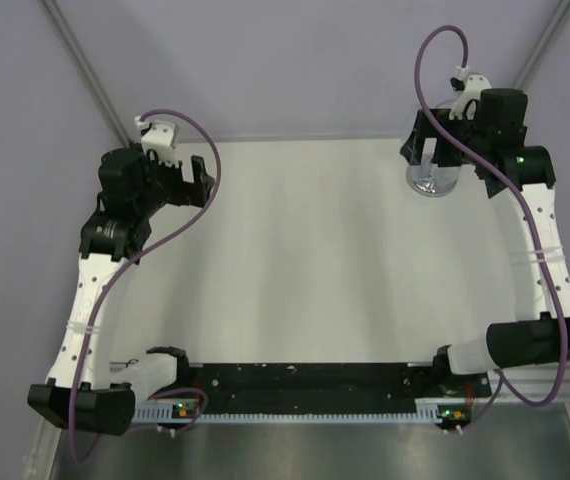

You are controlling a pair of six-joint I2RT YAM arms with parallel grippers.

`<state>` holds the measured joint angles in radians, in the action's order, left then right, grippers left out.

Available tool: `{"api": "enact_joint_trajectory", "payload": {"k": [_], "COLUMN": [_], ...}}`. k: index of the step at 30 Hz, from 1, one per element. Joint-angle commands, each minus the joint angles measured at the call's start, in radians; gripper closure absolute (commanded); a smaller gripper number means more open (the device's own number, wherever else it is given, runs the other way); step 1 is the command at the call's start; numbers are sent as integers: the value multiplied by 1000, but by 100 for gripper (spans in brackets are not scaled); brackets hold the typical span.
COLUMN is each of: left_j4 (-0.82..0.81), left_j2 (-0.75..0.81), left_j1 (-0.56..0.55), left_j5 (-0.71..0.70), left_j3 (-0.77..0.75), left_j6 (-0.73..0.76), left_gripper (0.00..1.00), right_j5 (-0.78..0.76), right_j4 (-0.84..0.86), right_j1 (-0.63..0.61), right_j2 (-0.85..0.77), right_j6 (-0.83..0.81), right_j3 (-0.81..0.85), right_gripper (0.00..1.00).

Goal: Take the wine glass off the wine glass rack

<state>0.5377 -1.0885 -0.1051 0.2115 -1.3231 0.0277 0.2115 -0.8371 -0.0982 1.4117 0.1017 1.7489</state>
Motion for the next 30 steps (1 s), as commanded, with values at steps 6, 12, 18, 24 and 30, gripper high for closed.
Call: {"api": "enact_joint_trajectory", "payload": {"k": [6,12,18,24,30], "left_j4": [-51,-74,-151,-246,-323], "left_j2": [7,-1,-2,-53,-162], "left_j1": [5,1,-93,-249,-349], "left_j5": [35,198,293,362,407], "left_j3": [7,12,64,101,64], "left_j6": [0,34,44,29,9], "left_gripper": [2,4,8,16,18], "right_j5": [37,83,-113,5,-6], "right_j4": [58,67,20,-89,-132], "right_j1": [-8,-9,27,205,252], "right_j2": [30,23,1,-108,-117], "right_j6": [-14,-160,-152,-85,-175], "right_j3": [81,124,147,31,18], "right_gripper": [1,2,16,24,33]}}
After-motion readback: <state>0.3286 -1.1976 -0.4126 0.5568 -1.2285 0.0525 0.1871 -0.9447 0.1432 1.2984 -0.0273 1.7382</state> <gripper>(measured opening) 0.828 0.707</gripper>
